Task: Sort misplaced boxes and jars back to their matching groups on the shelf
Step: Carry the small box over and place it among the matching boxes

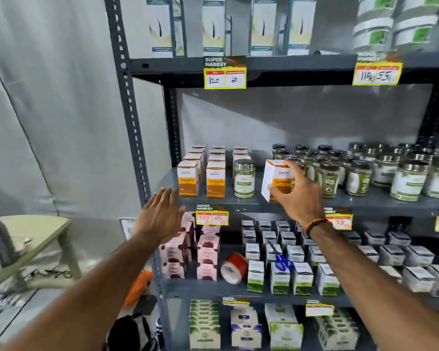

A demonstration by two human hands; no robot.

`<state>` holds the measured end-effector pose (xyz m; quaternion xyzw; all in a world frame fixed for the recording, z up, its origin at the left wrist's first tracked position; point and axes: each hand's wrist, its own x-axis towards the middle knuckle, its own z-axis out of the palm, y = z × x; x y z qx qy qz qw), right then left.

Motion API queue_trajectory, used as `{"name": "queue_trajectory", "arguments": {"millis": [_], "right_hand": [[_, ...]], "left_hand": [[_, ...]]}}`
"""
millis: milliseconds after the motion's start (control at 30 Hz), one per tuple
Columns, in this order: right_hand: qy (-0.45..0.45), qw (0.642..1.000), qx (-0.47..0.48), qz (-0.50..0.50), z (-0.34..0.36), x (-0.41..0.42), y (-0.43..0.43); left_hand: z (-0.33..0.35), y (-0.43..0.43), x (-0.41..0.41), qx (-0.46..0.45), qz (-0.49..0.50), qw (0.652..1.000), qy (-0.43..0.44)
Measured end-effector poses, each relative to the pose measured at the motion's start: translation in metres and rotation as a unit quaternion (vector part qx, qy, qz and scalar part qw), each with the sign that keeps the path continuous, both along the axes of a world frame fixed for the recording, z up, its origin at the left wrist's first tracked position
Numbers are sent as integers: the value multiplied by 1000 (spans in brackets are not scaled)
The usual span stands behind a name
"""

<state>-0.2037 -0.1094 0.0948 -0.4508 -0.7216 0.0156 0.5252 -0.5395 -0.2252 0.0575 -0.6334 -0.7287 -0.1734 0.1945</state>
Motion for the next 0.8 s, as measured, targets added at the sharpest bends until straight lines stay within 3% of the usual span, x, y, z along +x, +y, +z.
{"name": "queue_trajectory", "arguments": {"millis": [167,333,600,800], "right_hand": [[-24,999,-9,-41,-3,-22,6],[-41,995,-53,-74,-7,-35,13],[-33,996,-72,-49,-20,-52,32],[-106,987,-56,-107,-10,-49,18]], "left_hand": [[-19,19,-25,-41,-16,998,-34],[-36,32,-40,-61,-16,998,-12],[-40,39,-47,-43,-16,999,7],[-43,41,-49,-45,-14,999,7]]}}
